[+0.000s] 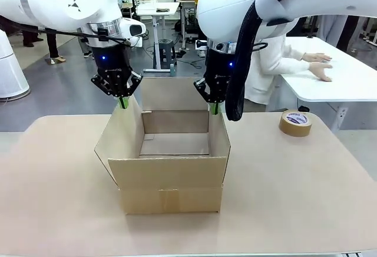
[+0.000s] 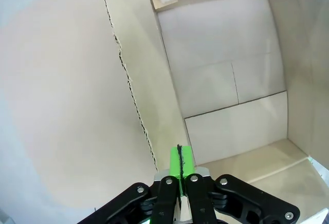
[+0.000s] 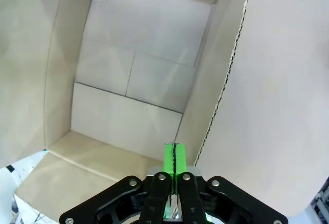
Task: Wrap the clocks to prevent damage.
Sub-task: Open the side flaps of the Package Box.
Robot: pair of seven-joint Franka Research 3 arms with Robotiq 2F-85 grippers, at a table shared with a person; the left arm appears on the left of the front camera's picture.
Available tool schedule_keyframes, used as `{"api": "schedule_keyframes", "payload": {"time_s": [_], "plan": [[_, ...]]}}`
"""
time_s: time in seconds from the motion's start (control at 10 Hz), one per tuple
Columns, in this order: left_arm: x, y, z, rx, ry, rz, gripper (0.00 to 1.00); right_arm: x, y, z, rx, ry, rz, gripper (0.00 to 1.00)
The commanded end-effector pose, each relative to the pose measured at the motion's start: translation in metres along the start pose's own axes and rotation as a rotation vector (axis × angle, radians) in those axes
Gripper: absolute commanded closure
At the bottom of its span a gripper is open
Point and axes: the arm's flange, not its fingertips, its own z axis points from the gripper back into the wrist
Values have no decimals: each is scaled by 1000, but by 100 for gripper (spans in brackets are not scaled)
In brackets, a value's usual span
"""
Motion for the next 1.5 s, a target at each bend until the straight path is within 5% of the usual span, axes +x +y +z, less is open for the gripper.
{"api": "schedule_keyframes", "payload": {"time_s": [0.0,0.4,0.9,1.4], "plan": [[5,3,-13,5,32,-11,100,4,-6,-8,-4,8,-23,99],[11,19,-29,79,77,21,100,-4,-29,-15,-165,30,-52,99],[4,33,-59,123,81,41,100,-22,-53,-77,-141,43,108,99],[3,54,-108,100,139,90,100,-22,-71,-121,-138,65,86,99]]}}
